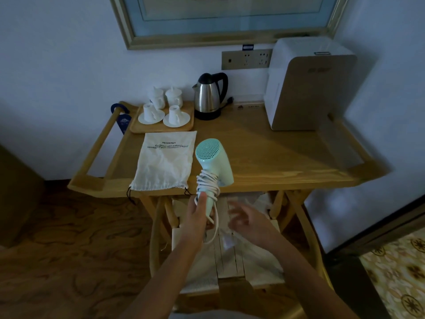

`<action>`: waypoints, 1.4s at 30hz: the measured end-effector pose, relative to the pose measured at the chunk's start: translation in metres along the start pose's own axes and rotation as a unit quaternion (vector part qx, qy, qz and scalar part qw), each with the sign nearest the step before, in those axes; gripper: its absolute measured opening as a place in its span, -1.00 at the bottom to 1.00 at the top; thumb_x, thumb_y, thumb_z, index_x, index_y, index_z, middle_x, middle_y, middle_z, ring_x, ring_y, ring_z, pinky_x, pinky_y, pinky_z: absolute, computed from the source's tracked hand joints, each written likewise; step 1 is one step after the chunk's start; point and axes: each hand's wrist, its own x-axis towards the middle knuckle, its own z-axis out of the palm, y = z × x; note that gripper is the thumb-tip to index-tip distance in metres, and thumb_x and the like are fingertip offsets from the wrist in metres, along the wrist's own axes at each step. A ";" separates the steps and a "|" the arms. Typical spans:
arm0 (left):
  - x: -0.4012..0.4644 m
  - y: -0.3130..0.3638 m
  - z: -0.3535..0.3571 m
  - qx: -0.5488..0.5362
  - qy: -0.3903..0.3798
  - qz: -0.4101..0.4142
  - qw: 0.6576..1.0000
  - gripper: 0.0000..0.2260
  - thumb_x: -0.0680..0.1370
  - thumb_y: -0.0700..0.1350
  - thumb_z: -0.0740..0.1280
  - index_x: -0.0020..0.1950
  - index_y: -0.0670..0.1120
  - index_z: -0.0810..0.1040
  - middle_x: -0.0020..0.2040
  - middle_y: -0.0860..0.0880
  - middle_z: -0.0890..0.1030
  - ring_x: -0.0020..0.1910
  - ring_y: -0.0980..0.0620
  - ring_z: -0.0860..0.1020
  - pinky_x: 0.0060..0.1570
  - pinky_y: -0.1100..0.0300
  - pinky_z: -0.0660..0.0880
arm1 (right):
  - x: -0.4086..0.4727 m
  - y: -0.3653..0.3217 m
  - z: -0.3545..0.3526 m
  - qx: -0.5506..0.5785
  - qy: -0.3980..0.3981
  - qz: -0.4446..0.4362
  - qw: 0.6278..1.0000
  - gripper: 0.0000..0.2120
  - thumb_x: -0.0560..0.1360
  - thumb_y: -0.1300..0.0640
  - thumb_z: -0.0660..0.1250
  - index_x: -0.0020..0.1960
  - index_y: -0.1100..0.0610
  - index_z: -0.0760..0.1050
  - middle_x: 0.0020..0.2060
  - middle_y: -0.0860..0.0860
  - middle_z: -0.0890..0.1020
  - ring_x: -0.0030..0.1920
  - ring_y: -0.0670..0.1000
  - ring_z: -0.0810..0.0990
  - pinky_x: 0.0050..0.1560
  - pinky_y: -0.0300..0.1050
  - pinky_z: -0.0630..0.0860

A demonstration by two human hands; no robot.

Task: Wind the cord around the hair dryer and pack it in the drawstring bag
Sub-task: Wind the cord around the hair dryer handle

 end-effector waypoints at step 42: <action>-0.014 -0.035 0.025 0.187 -0.212 0.135 0.950 -0.44 0.54 0.14 0.18 0.49 0.23 0.01 0.28 0.16 0.46 0.18 0.19 0.51 0.11 0.29 0.49 | 0.051 0.017 -0.019 0.244 0.094 -0.101 0.960 -0.56 0.38 0.07 0.45 0.09 -0.29 0.35 0.04 -0.09 0.61 -0.01 -0.10 0.65 -0.11 -0.21 0.60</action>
